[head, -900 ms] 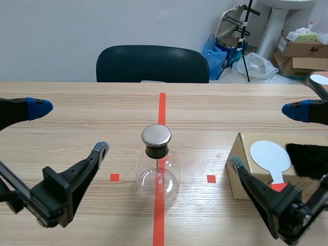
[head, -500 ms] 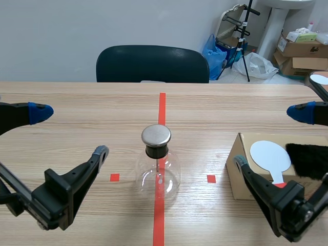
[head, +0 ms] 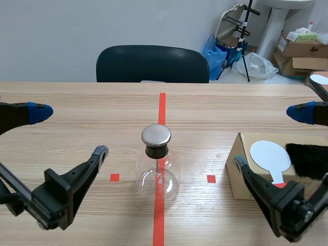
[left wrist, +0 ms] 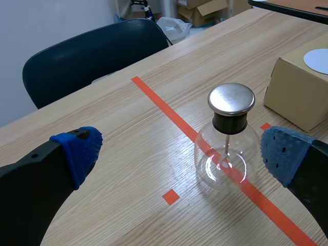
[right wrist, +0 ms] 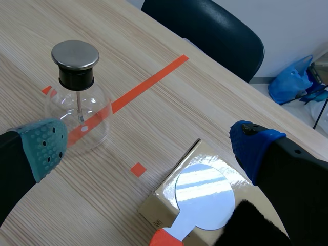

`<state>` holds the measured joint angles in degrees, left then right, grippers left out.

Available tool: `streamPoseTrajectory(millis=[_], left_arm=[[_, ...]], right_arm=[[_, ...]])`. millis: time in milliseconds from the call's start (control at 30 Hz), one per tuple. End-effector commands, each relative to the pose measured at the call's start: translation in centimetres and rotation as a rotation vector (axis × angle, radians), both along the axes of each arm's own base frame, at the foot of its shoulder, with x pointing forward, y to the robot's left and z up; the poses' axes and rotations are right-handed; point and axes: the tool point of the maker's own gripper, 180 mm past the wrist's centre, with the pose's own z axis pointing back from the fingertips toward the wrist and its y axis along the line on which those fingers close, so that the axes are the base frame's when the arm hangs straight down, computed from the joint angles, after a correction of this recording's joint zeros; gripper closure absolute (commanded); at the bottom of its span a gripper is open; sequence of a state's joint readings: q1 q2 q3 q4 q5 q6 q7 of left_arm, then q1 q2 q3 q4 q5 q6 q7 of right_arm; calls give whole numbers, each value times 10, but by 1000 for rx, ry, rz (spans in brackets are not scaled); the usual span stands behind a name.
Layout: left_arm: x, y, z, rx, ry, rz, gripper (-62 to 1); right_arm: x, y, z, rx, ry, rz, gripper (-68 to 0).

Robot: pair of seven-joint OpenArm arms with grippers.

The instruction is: Do the electroscope experiment

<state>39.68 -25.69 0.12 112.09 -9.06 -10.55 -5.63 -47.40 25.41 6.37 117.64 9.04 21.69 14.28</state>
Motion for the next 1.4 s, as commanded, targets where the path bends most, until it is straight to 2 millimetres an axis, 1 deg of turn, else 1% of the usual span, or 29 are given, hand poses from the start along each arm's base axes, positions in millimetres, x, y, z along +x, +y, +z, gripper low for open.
streamPoseTrajectory(millis=[0,433,667,800,967,1133,1267,1367], left_arm=[[-1,-2,4,-25,-9,6,-623],[-1,-2,4,-25,-9,6,-623],[-1,-2,4,-25,-9,6,-623],[-1,-2,4,-25,-9,6,-623],[-1,-2,4,-25,-9,6,-623],[-1,-2,4,-25,-9,6,-623],[-1,-2,4,-25,-9,6,-623],[-1,-2,4,-25,-9,6,-623]], right_arm=[[2,1,11,11,-36,4,-679],[2,1,11,10,-35,3,-679],[-1,1,1,-98,-38,32,-679],[-13,4,-7,-191,-29,74,-679],[-27,-2,-11,-364,-106,108,-679],[-50,-4,-27,-568,-156,191,-679],[-63,-5,-32,-646,-175,222,-679],[-68,-6,-37,-688,-174,236,-679]])
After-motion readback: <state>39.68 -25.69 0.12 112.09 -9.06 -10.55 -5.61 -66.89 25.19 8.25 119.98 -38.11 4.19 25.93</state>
